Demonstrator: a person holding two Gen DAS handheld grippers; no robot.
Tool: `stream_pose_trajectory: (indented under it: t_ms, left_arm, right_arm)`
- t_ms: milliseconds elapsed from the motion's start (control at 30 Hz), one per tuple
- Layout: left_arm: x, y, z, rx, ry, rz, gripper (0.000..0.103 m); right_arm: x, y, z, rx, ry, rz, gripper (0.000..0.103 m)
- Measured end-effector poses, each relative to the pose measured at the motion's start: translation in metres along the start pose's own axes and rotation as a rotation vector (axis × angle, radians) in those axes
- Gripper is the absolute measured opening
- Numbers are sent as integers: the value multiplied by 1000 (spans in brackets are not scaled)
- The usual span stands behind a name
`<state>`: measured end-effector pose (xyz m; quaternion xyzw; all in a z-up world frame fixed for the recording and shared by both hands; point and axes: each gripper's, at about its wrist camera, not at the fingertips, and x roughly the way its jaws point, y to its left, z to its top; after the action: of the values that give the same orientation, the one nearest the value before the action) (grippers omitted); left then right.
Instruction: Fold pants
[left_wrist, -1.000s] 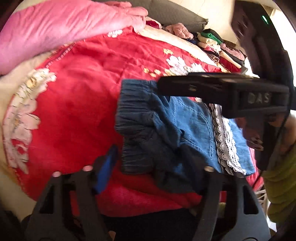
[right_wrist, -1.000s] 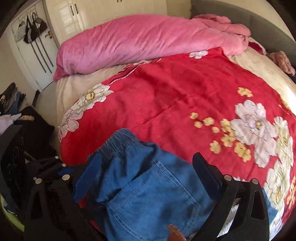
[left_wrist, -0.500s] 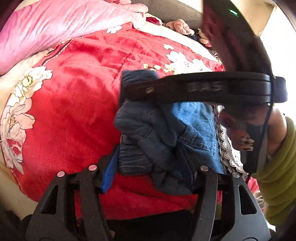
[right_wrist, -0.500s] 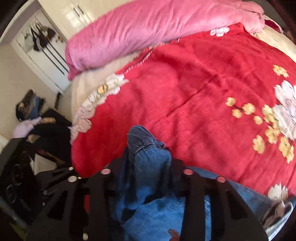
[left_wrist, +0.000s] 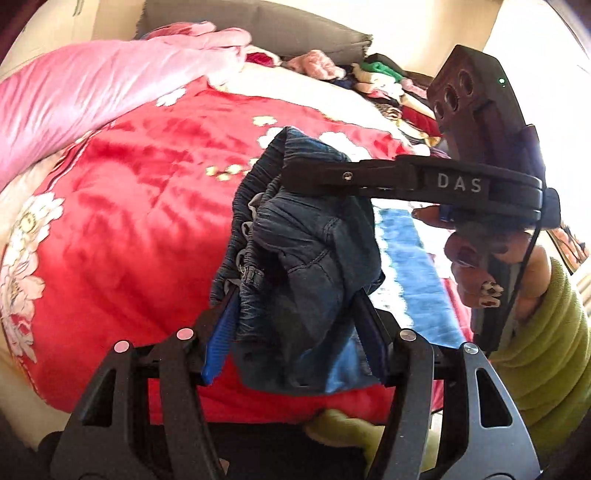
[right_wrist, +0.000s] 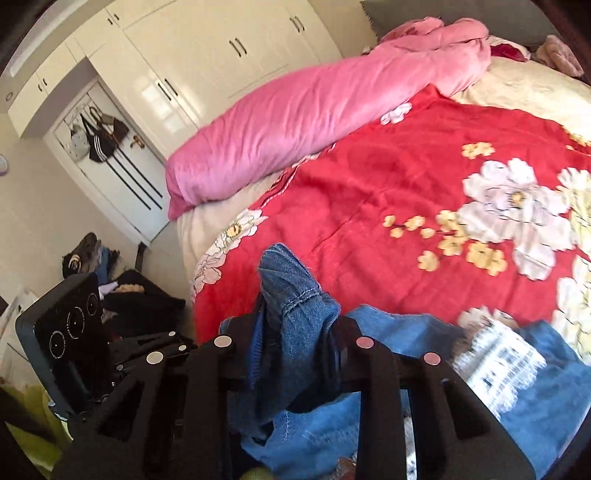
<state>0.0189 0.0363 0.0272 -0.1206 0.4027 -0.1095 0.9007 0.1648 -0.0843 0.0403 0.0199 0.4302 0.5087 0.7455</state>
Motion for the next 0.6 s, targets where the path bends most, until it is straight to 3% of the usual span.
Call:
stream_pose_trajectory:
  t_ms: [367, 433, 500, 600]
  left_arm:
    - [25, -54, 8, 62, 18, -45, 52]
    - [29, -63, 8, 51, 13, -64, 53]
    - [36, -74, 4, 64, 29, -130, 63]
    - [40, -96, -10, 148, 73, -222, 65]
  right_arm:
    - [-55, -29, -24, 45, -86, -18, 27]
    - [-64, -37, -30, 68, -105, -45, 34]
    - [-79, -48, -40, 96, -150, -90, 45]
    - [-111, -71, -63, 176, -224, -173, 56]
